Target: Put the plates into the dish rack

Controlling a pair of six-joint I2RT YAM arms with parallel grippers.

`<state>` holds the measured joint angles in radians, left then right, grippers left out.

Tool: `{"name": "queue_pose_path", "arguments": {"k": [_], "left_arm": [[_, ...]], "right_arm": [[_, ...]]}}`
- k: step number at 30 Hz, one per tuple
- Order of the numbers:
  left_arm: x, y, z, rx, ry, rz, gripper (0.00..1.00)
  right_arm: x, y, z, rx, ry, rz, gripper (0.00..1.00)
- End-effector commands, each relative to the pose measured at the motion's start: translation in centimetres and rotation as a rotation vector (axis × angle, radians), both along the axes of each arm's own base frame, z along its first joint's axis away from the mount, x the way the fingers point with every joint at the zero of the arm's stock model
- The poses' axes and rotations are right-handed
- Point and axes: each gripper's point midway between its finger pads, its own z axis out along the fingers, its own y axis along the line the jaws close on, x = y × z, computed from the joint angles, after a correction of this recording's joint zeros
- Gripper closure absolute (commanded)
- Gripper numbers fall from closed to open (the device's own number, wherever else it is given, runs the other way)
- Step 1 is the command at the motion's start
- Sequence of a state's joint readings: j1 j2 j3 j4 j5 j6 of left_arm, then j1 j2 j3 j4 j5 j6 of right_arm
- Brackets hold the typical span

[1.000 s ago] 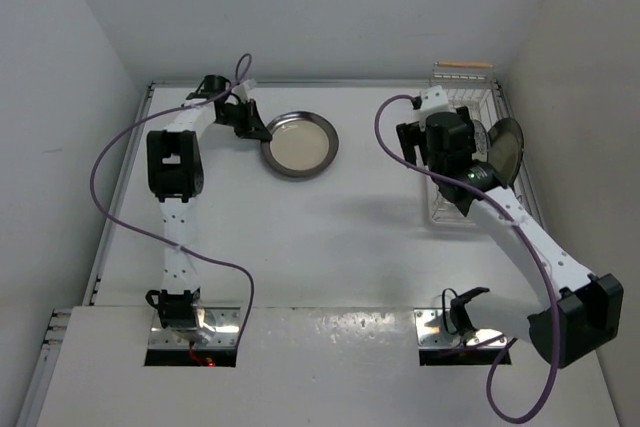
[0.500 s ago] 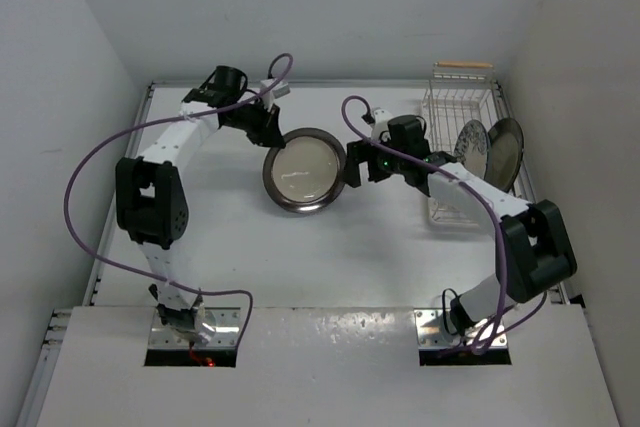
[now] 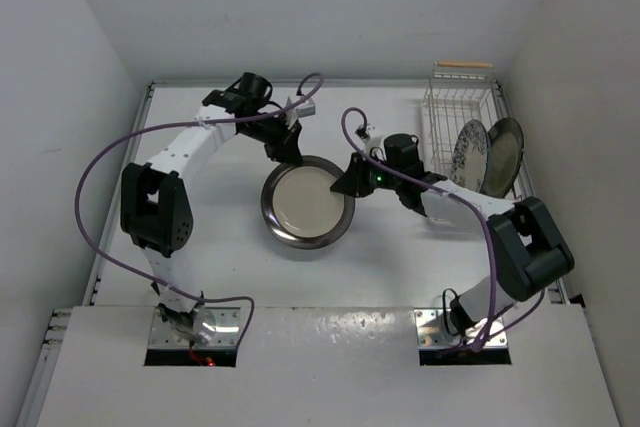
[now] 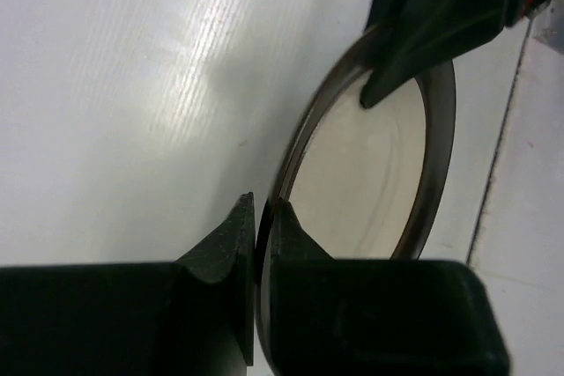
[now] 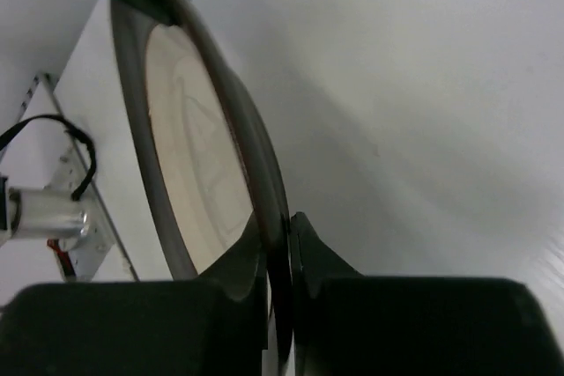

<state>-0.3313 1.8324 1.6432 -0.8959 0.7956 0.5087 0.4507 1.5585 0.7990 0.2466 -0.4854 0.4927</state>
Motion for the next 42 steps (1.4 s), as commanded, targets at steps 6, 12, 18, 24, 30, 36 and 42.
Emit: {"name": "queue_pose_path", "arguments": {"k": [6,12,18,24,30,36,42], "left_arm": [[2.4,0.6,6.2,0.028,-0.138,0.197,0.77],[6.5,4.0,8.4,0.147,-0.243,0.453,0.41],[10.7,12.6,10.1,0.286,-0.319,0.825,0.32],[10.1,15.6,9.5,0.287,-0.301,0.887,0.31],[9.7,16.8,8.3,0.295,-0.27,0.901,0.31],[9.6,16.8,7.9,0.283,-0.253,0.89,0.31],[9.5,16.8,7.6,0.288,-0.245,0.888,0.31]], "right_arm": [[1.5,-2.2,6.9,0.082,-0.196,-0.203,1.0],[2.8,-7.1,11.3,-0.082,-0.337,-0.421,1.0],[4.0,-14.2,20.9,-0.285,-0.566,-0.701,1.0],[2.6,-23.0,28.6,-0.578,-0.746,-1.058,1.0],[1.1,-27.8,29.6,-0.821,-0.769,-1.278,1.0],[1.3,-30.2,26.2,-0.844,-0.677,-1.294,1.0],[1.9,-31.6,21.5,-0.755,-0.572,-1.317,1.0]]}}
